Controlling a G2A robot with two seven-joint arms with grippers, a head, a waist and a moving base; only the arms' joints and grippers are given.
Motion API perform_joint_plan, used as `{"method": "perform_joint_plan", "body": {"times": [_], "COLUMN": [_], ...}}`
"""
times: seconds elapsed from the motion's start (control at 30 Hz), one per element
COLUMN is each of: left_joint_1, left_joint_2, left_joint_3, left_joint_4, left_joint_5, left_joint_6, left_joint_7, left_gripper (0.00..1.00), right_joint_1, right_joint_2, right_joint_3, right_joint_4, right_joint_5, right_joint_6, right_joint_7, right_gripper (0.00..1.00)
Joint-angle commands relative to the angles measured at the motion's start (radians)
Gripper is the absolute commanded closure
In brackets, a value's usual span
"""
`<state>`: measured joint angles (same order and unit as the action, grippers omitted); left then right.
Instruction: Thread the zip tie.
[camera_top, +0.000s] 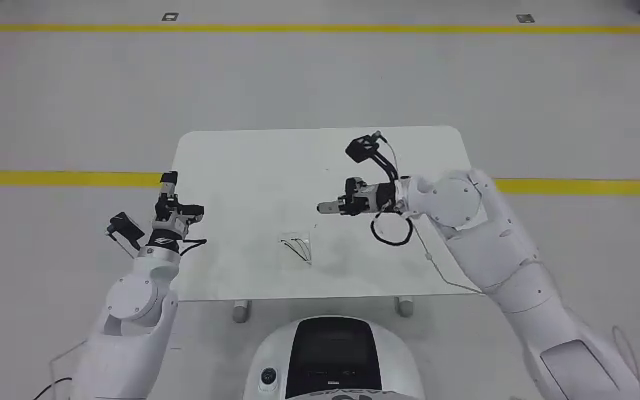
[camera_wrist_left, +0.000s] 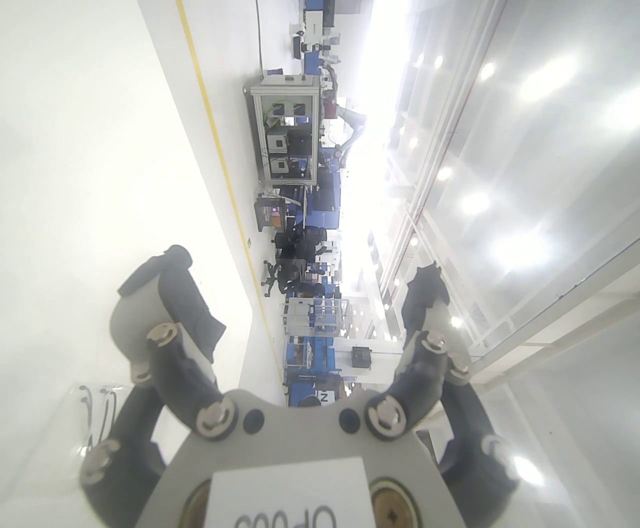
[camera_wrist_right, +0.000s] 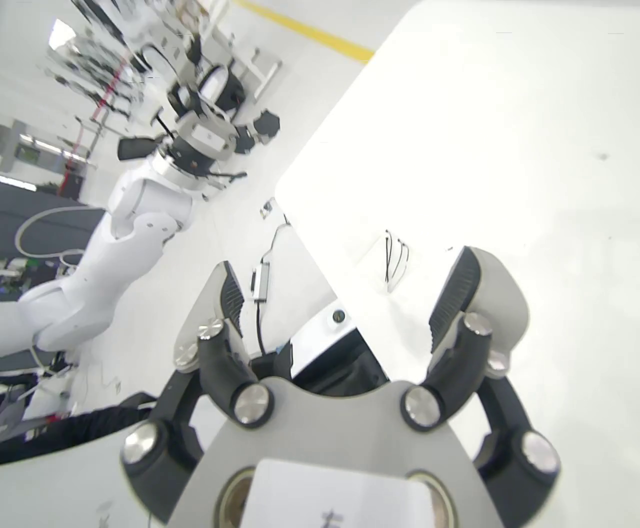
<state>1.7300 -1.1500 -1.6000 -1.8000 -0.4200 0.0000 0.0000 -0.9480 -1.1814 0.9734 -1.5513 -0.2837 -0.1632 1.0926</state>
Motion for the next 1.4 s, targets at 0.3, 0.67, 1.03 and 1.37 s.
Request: {"method": "perform_joint_plan", "body": {"times": [0.3,0.67,1.03,1.37], "left_joint_1": [0.000,0.000,0.000,0.000], "left_joint_2": [0.000,0.000,0.000,0.000], "left_joint_3": [0.000,0.000,0.000,0.000], "left_joint_4": [0.000,0.000,0.000,0.000], "left_joint_5": [0.000,0.000,0.000,0.000], "left_joint_6": [0.000,0.000,0.000,0.000], "left_joint_7": [0.000,0.000,0.000,0.000], "left_gripper": [0.00,0.00,0.00,0.00], "right_joint_1": [0.055,0.125,0.311,0.355], "right_joint_2": [-0.017,-0.034,-0.152,-0.239], "right_joint_3": [-0.065,-0.143,-0.410,-0.535], "right_joint_4": [0.086,0.078,0.335,0.491], "right_joint_5": [0.065,0.043,0.145,0.191], "right_joint_6": [0.029,0.055,0.062,0.065], "right_joint_7": [0.067,0.162,0.256,0.252], "right_gripper": [0.00,0.00,0.00,0.00]}}
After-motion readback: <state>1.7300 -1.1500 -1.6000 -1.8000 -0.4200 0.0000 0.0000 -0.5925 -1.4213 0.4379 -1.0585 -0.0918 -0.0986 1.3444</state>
